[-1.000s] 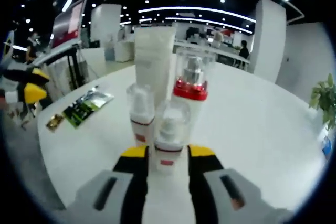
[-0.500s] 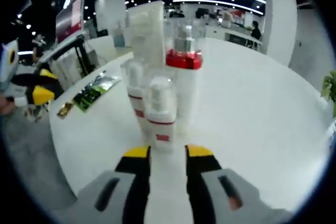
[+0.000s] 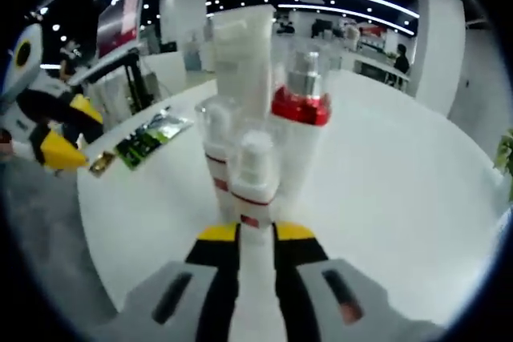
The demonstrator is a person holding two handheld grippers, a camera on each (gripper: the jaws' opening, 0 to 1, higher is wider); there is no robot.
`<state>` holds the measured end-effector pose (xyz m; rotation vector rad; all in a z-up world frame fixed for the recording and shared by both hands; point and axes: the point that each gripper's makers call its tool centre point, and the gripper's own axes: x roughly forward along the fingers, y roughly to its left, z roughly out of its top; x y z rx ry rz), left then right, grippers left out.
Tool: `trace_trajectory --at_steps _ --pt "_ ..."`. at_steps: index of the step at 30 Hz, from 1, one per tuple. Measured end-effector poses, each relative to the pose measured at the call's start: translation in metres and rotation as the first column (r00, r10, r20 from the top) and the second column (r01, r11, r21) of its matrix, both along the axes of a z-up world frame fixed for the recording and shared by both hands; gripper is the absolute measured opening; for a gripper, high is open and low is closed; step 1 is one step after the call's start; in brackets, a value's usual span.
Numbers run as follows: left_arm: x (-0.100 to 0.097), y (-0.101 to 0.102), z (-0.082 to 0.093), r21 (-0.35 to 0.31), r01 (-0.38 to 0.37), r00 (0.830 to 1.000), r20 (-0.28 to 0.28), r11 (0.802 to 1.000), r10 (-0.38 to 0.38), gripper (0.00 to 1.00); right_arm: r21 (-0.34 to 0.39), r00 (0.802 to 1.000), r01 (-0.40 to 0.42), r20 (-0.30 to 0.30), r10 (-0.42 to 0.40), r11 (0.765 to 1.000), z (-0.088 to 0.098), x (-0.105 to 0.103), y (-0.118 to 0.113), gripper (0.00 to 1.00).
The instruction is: Arrange the skincare products in the storage area until every visible bottle or jar stands upright without overlapping.
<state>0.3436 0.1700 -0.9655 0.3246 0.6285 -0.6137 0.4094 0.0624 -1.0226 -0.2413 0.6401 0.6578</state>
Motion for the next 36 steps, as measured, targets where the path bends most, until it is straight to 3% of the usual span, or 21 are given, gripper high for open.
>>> trace_trajectory --at_steps 5,10,17,36 --pt "0.02 -0.028 -0.019 0.013 0.094 0.994 -0.056 0.996 -0.093 0.25 0.007 1.0 0.008 -0.001 -0.008 1.0 -0.001 0.001 0.002 0.14" --pt "0.043 -0.036 -0.035 0.03 0.093 0.993 -0.08 0.995 -0.09 0.25 0.015 1.0 0.021 0.002 -0.021 1.0 -0.002 0.002 0.003 0.13" --pt "0.061 -0.044 -0.043 -0.009 0.092 0.99 -0.104 0.996 -0.093 0.25 0.045 0.999 0.048 -0.001 -0.048 0.998 -0.001 0.005 0.003 0.13" --pt "0.074 -0.062 -0.053 -0.025 0.151 0.983 -0.098 0.988 -0.152 0.23 0.02 0.999 0.046 0.019 -0.046 0.999 -0.004 0.007 0.002 0.12"
